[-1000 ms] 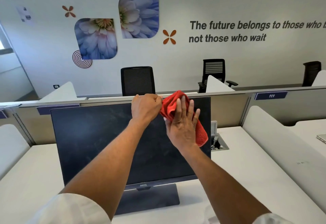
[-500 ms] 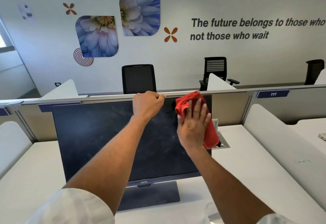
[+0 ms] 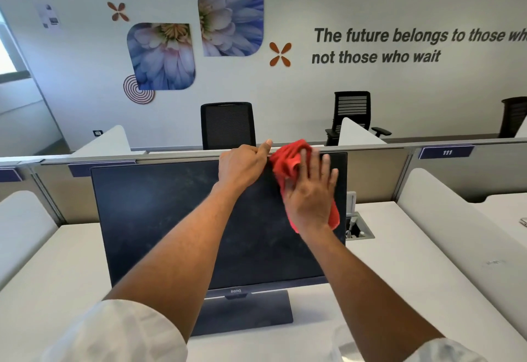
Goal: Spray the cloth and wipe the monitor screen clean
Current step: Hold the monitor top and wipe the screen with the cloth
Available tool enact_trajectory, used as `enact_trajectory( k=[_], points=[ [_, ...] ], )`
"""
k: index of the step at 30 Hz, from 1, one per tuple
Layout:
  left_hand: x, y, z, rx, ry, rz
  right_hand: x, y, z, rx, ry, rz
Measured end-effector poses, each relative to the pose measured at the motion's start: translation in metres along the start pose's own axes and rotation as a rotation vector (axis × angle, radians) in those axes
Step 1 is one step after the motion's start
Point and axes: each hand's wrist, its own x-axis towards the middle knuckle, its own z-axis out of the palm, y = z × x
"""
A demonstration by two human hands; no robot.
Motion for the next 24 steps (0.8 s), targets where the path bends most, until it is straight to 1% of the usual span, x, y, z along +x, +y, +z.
enact_trajectory(
  k=[3, 5, 6, 9, 15, 16, 19, 24],
  points=[
    [-0.002, -0.001, 0.001, -0.012, -0.001, 0.012, 0.02, 0.027, -0.007, 0.049, 0.022, 0.263],
    [-0.001, 0.0, 0.001, -0.008, -0.007, 0.023, 0.027, 0.04, -0.01, 0.086, 0.028, 0.362],
    [-0.001, 0.0, 0.001, -0.002, -0.008, 0.024, 0.028, 0.042, -0.011, 0.101, 0.026, 0.377],
    [-0.001, 0.0, 0.001, 0.017, 0.0, 0.031, 0.024, 0.028, -0.01, 0.113, 0.001, 0.288],
    [0.0, 0.002, 0.0, 0.021, -0.016, 0.028, 0.0, -0.035, -0.003, 0.108, -0.083, -0.092],
    [0.0, 0.002, 0.0, 0.014, -0.019, 0.025, -0.004, -0.044, 0.0, 0.1, -0.096, -0.124],
    [0.0, 0.002, -0.002, 0.004, -0.03, 0.028, -0.012, -0.056, 0.004, 0.06, -0.115, -0.137],
    [-0.001, 0.004, -0.002, 0.04, -0.044, 0.074, -0.019, -0.024, 0.002, -0.001, -0.106, -0.214]
  ],
)
